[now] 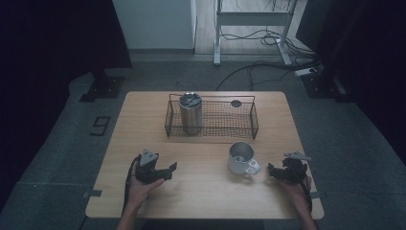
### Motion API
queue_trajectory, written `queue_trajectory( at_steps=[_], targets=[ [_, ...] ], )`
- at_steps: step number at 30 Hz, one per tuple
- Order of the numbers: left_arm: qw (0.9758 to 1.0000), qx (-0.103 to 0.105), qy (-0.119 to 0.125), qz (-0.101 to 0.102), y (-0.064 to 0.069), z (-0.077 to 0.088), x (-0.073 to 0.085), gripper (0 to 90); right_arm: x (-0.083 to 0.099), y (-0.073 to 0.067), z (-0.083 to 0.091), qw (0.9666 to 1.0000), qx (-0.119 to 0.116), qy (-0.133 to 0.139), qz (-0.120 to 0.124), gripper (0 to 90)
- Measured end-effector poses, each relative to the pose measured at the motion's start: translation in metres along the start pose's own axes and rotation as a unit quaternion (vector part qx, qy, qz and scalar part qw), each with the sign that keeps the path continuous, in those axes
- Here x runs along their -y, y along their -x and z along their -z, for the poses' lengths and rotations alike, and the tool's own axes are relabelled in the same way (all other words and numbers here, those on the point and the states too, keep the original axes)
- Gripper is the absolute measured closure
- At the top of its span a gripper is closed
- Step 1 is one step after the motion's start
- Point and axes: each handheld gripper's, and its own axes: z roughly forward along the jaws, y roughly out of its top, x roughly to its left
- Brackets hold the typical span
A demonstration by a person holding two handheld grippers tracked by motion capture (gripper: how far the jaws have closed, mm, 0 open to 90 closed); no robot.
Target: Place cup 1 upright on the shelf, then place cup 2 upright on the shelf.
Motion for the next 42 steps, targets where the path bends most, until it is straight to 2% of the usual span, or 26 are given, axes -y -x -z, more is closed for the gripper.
queue_trajectory(
  at_steps=[12,18,24,26,29,35,37,42],
  targets=[
    [1.0000,-0.004,-0.005,0.006,-0.001,-0.002,0.005,14.3,0.000,0.000,0.000,1.0000,0.000,0.000,0.001,7.7],
    [1.0000,-0.003,-0.005,0.006,-0.001,-0.002,0.005,14.3,0.001,0.001,0.003,0.9998,-0.002,0.017,-0.007,11.2],
    [0.9998,-0.004,-0.012,0.016,-0.005,-0.005,0.009,14.2,-0.005,0.003,0.020,0.9985,-0.019,0.046,-0.025,11.4],
    [0.9997,-0.012,-0.016,0.014,-0.005,-0.006,0.010,14.2,-0.007,0.001,0.025,0.9979,-0.025,0.053,-0.026,11.3],
    [0.9996,-0.003,-0.011,0.025,-0.006,-0.005,0.009,14.2,-0.013,-0.002,0.032,0.9972,-0.035,0.060,-0.028,11.1],
    [0.9997,0.006,-0.004,0.025,-0.004,-0.003,0.006,14.3,-0.016,-0.007,0.040,0.9958,-0.038,0.073,-0.038,11.2],
    [0.9997,0.006,-0.005,0.023,-0.003,-0.003,0.006,14.3,-0.018,-0.010,0.047,0.9942,-0.045,0.084,-0.050,11.4],
    [0.9999,0.007,0.001,0.016,0.001,0.000,0.003,14.3,-0.024,-0.017,0.055,0.9927,-0.052,0.097,-0.050,11.7]
  ],
)
